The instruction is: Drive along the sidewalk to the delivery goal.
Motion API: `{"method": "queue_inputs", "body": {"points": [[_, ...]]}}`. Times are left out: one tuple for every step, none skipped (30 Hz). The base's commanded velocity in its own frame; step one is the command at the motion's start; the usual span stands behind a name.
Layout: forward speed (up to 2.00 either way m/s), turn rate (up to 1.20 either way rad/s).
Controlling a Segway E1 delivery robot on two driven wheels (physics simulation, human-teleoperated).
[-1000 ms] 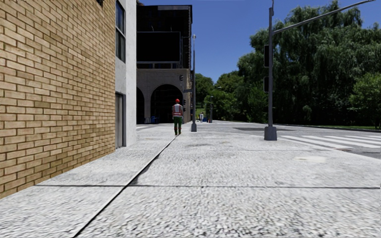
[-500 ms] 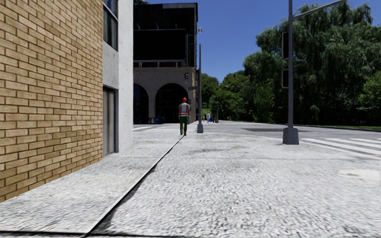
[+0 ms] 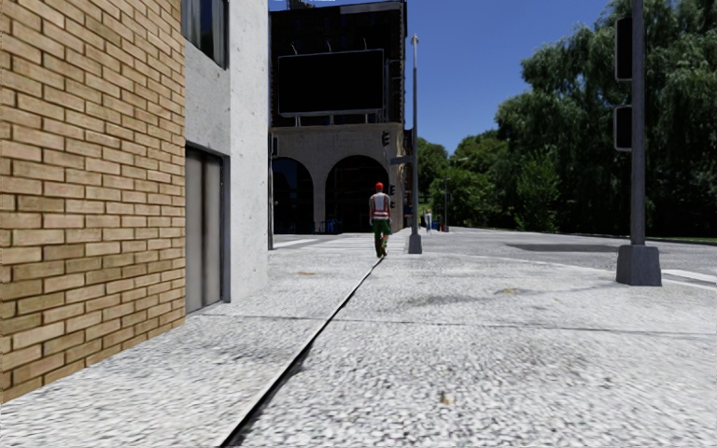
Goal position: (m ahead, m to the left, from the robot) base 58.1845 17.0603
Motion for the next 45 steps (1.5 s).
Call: {"method": "queue_inputs", "body": {"points": [[1.94,0.23],[1.94,0.02],[1.94,0.0],[1.94,0.0],[1.94,0.0],[1.94,0.0],[1.94,0.0],[1.94,0.0],[1.94,0.0],[1.94,0.0],[1.94,0.0],[1.94,0.0],[1.94,0.0],[1.94,0.0],[1.94,0.0],[1.94,0.0],[1.94,0.0],[1.94,0.0],[1.94,0.0],[1.94,0.0],[1.94,0.0],[1.94,0.0],[1.94,0.0],[1.94,0.0],[1.94,0.0],[1.94,0.0],[1.94,0.0],[1.94,0.0],[1.94,0.0],[1.94,0.0],[1.94,0.0],[1.94,0.0],[1.94,0.0],[1.94,0.0],[1.94,0.0],[1.94,0.0],[1.95,0.02],[1.96,0.06],[1.97,0.12],[1.97,0.12],[1.97,0.16],[1.97,0.16],[1.97,0.16],[1.98,0.17],[1.98,0.17]]}}
